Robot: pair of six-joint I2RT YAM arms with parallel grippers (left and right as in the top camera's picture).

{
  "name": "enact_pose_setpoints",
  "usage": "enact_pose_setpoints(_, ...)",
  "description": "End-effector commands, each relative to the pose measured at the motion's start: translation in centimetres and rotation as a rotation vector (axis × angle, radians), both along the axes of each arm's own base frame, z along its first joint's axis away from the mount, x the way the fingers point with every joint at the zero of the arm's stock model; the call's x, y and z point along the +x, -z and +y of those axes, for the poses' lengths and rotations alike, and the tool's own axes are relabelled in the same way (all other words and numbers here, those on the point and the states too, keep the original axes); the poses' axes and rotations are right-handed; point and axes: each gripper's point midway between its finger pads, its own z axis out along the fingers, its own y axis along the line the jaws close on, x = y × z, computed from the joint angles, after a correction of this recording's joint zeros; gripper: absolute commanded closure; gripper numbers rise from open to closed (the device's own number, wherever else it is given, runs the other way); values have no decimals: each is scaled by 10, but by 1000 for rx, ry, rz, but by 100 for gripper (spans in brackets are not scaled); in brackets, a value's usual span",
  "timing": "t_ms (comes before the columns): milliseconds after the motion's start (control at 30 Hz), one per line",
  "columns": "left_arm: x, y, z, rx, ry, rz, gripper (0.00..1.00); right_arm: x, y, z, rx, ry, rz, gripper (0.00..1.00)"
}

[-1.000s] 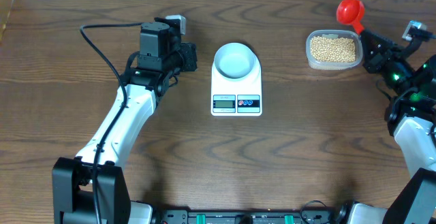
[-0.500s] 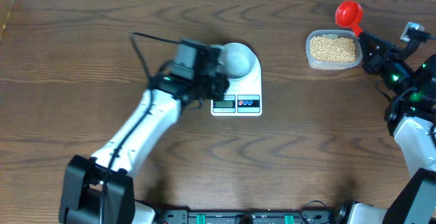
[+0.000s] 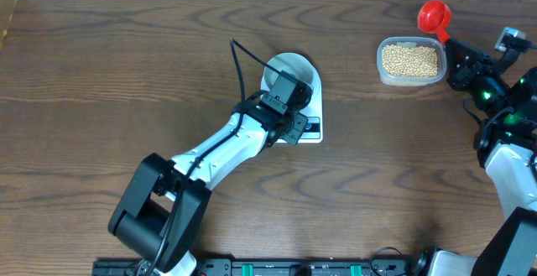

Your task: Scoop item into bowl and weigh 50g on scale

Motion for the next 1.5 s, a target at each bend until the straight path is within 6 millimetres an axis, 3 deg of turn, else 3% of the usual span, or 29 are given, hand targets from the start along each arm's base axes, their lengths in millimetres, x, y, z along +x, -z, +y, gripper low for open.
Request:
enact_pose_setpoints(0,7,3,-1,14,6,-19,93,1,-12,-2,-28,6,-35,99)
enact_pose_setpoints(233,4,4,-9,-4,82,-21,93,1,-12,-2,-28,6,-34,99)
enact_pose_setpoints(500,1,22,-14,-16,98,24,93,1,-12,-1,-28,5,-33,99)
enact_pose_setpoints(1467,4,20,-20,-43,105,9,93,1,-9,-1,-27,6,-23,99)
